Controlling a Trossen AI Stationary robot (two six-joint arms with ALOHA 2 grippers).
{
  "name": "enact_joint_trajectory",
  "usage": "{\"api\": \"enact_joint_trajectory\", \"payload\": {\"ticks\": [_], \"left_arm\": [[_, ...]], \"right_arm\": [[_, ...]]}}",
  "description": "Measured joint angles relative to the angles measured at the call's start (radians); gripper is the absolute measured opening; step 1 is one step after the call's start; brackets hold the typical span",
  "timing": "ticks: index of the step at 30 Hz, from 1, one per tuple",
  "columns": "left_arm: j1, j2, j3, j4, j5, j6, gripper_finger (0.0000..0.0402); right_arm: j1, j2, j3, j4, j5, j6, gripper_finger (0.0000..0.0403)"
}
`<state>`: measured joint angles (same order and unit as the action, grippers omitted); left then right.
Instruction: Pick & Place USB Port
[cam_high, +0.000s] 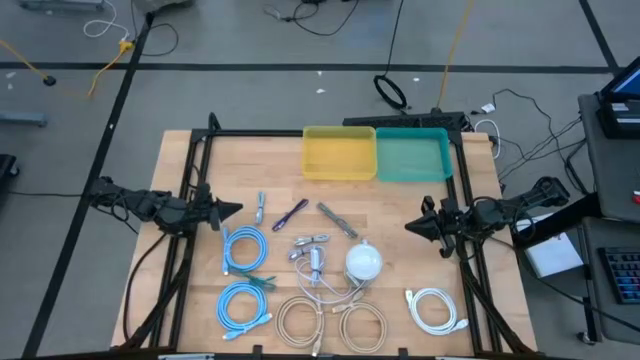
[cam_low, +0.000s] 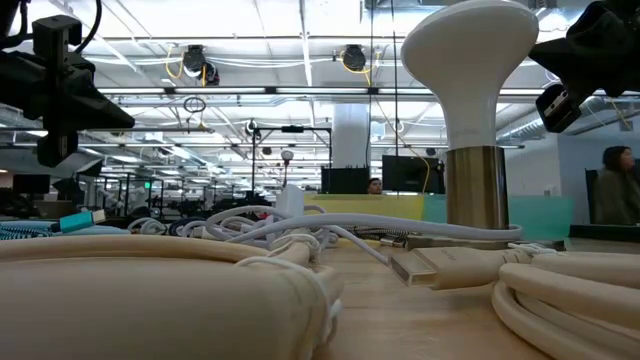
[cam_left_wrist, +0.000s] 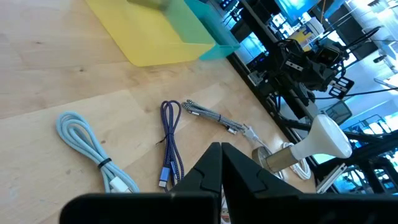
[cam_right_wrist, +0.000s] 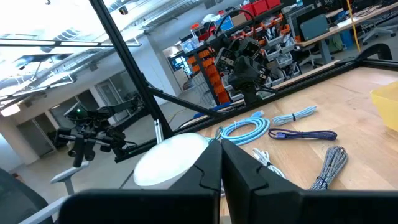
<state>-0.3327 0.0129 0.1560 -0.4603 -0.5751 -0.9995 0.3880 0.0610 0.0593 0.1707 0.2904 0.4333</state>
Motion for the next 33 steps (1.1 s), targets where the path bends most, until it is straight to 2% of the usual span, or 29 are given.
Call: {"api": "enact_joint_trajectory", "payload": {"ticks": [4, 6, 8, 19, 24, 29, 33], "left_arm": [[0.000, 0.000, 0.000, 0.000, 0.000, 0.000, 0.0006], [0.000, 0.000, 0.000, 0.000, 0.000, 0.000, 0.0006], [0.000, 0.000, 0.000, 0.000, 0.000, 0.000, 0.0006], [0.000, 0.000, 0.000, 0.000, 0.000, 0.000, 0.0006], [0.000, 0.000, 0.000, 0.002, -0.008, -0.002, 0.0006], [0.000, 0.000, 0.000, 0.055, -0.228, -0.003, 0.0006], [0.000, 0.000, 0.000, 0.197, -0.438, -0.048, 0.0006]], "right_arm": [[0.000, 0.000, 0.000, 0.113, 0.078, 0.152, 0.0000], [-0.001, 0.000, 0.000, 0.215, 0.079, 0.250, 0.0000], [-0.001, 0.001, 0.000, 0.328, 0.092, 0.281, 0.0000], [-0.002, 0.003, 0.000, 0.861, 0.509, 0.141, 0.0000], [-0.002, 0.003, 0.000, 0.946, 0.621, 0.069, 0.0000], [-0.002, 0.003, 0.000, 0.943, 0.672, -0.041, 0.0000], [-0.002, 0.003, 0.000, 0.948, 0.751, -0.053, 0.0000]]}}
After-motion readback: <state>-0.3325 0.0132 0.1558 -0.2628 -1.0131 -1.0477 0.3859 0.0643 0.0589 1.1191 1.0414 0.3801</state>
